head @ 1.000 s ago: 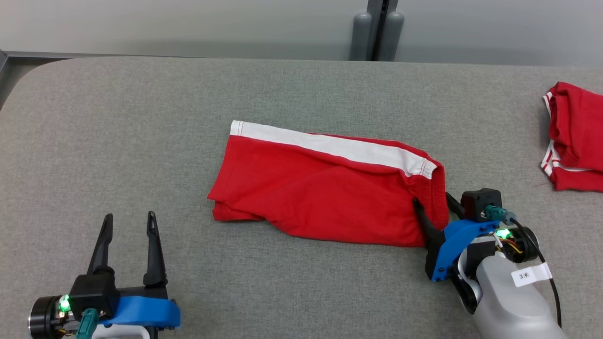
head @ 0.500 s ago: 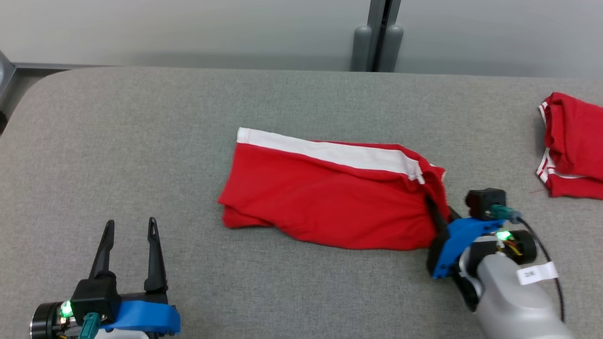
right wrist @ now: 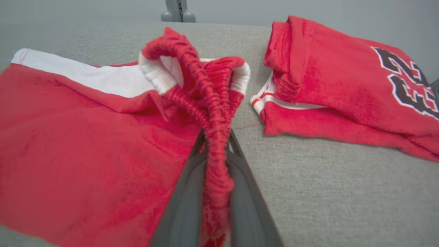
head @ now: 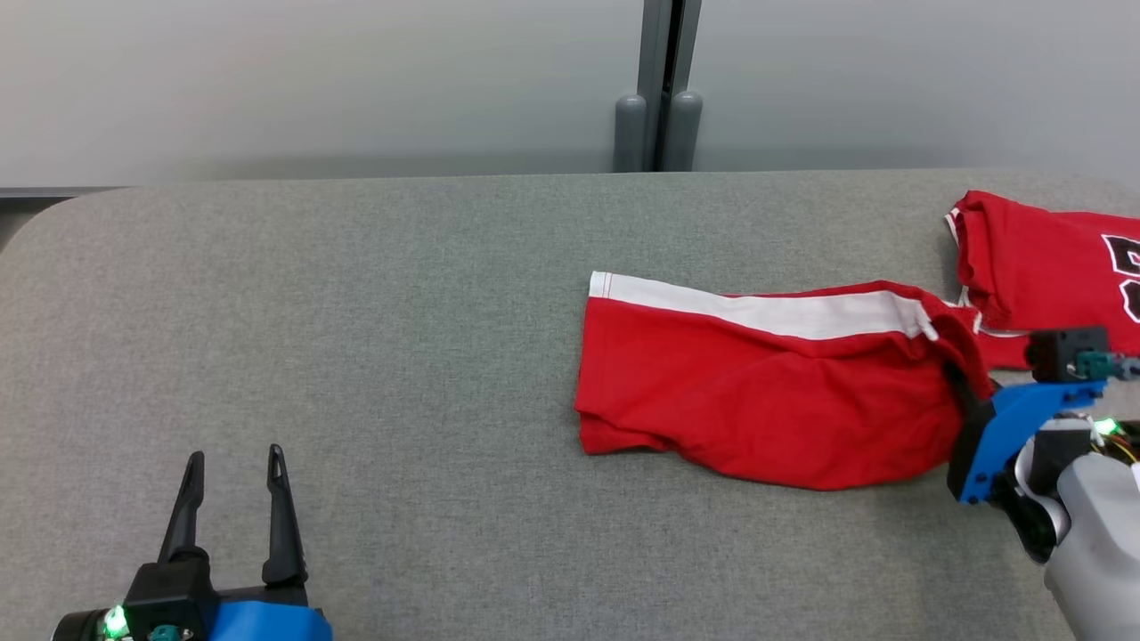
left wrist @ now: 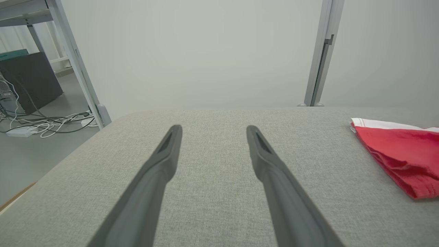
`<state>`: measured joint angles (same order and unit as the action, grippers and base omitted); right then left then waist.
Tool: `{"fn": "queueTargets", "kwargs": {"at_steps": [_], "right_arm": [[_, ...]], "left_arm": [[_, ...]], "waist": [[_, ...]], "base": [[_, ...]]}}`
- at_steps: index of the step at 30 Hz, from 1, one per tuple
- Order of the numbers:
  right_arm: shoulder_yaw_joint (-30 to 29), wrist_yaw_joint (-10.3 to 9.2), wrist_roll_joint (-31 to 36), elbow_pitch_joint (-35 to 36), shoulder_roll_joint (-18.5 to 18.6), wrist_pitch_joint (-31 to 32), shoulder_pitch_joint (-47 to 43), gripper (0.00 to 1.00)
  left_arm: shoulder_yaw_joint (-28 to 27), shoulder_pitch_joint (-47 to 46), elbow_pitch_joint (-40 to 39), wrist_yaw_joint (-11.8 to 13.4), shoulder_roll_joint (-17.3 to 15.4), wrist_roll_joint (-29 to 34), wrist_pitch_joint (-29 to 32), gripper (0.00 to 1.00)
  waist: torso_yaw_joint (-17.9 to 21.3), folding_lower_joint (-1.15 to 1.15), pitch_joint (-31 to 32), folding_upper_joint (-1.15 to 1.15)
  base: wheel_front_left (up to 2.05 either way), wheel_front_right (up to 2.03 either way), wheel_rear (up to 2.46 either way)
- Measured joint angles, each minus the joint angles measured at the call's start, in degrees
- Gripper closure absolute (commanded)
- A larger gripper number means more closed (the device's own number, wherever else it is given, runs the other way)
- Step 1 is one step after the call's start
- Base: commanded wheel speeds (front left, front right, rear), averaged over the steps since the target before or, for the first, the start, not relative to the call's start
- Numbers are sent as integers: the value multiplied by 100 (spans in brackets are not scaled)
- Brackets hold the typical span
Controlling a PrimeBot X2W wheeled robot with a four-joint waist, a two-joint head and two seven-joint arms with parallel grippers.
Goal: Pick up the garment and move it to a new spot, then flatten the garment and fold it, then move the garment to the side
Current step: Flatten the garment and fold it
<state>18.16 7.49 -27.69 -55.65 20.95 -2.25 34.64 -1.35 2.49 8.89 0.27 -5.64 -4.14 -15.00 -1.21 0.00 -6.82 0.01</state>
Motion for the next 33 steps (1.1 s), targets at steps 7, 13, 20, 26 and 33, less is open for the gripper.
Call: {"fn": "queueTargets", "kwargs": {"at_steps": [7,13,20,26,33], "right_arm": [[261,0,-1127,998,55,533,-92,100],[386,-1,-2104,1937,-125,1106,-90,100],[543,-1,-2207,2114,-549,1329,308,100],[599,-1,-1934,1635,-1017,1246,680,100],[728,-1,-1394,739,-1427,899,902,100]], "left_arm": [[-14,36,13,0,23,19,0,0],[-21,37,10,-7,43,21,0,0],[35,-55,10,-33,86,55,0,0],[136,-197,34,-64,147,66,0,0],[180,-388,115,-90,194,54,0,0]], "waist": [[16,0,57,0],[4,0,57,0],[-107,1,-64,0],[-284,1,-220,0],[-471,1,-435,0]], "base": [[0,0,0],[0,0,0],[0,0,0],[0,0,0],[0,0,0]]}}
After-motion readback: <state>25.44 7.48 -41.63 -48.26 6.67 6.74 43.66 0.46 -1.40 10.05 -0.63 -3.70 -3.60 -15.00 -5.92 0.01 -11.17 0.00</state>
